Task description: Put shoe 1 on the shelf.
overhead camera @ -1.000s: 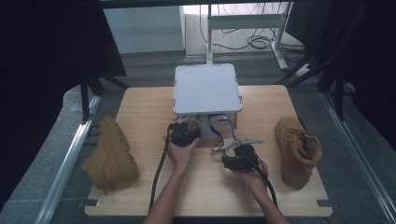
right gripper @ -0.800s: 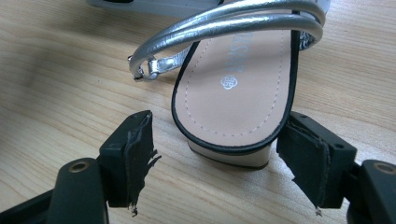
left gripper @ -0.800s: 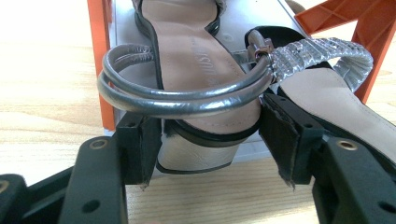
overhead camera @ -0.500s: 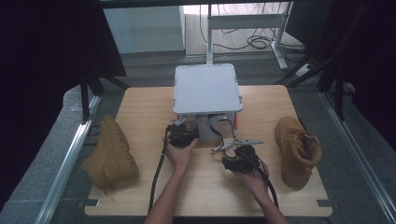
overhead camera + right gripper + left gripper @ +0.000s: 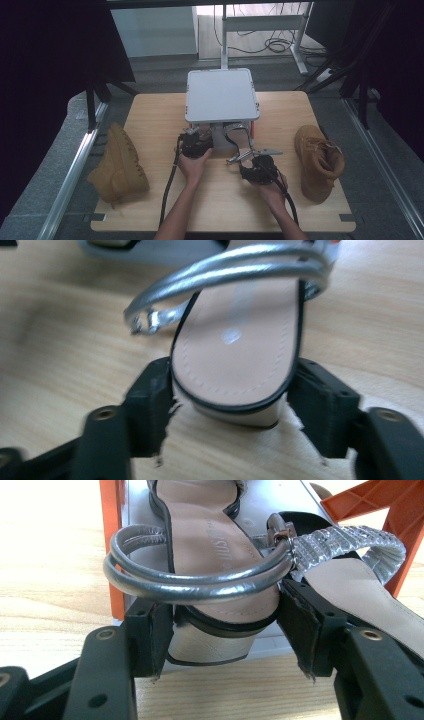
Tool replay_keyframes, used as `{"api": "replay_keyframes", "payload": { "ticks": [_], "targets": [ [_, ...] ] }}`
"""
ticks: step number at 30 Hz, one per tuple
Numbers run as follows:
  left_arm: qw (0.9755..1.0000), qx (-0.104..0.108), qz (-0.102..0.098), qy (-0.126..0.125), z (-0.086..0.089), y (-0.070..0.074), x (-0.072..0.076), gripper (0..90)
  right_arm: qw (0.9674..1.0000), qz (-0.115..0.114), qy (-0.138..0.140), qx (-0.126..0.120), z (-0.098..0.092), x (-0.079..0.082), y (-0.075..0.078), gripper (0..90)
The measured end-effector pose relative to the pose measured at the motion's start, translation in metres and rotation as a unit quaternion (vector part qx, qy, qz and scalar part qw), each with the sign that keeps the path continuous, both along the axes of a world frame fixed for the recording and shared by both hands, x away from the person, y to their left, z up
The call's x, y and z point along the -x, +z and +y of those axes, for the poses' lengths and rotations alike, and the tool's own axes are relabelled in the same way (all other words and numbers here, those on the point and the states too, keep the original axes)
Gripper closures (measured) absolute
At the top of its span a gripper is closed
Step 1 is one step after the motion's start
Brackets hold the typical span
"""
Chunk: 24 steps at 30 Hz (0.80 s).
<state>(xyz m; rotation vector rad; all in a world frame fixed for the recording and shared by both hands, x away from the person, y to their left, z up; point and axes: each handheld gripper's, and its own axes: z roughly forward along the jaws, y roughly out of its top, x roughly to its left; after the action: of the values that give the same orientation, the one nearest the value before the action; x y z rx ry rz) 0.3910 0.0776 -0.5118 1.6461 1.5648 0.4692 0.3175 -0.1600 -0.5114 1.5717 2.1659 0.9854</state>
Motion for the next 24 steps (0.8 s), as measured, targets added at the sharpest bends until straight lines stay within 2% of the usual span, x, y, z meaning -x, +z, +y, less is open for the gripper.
{"api": "replay_keyframes", "payload": {
  "ticks": [9, 19, 24],
  "targets": [
    [0.9999, -0.008, 0.005, -0.005, -0.0002, 0.0012, -0.0004, 39.9, 1.0000, 0.001, 0.000, 0.005, 0.0004, -0.0002, 0.0005, 38.2],
    [0.9999, -0.008, 0.008, -0.007, 0.0006, 0.0015, -0.0011, 39.8, 0.9999, -0.008, -0.011, -0.010, 0.0013, -0.0019, 0.0059, 38.4],
    [0.9999, -0.008, 0.009, -0.008, 0.0007, 0.0019, -0.0014, 39.9, 0.9999, -0.006, -0.012, -0.008, 0.0021, -0.0042, 0.0067, 38.4]
  ]
}}
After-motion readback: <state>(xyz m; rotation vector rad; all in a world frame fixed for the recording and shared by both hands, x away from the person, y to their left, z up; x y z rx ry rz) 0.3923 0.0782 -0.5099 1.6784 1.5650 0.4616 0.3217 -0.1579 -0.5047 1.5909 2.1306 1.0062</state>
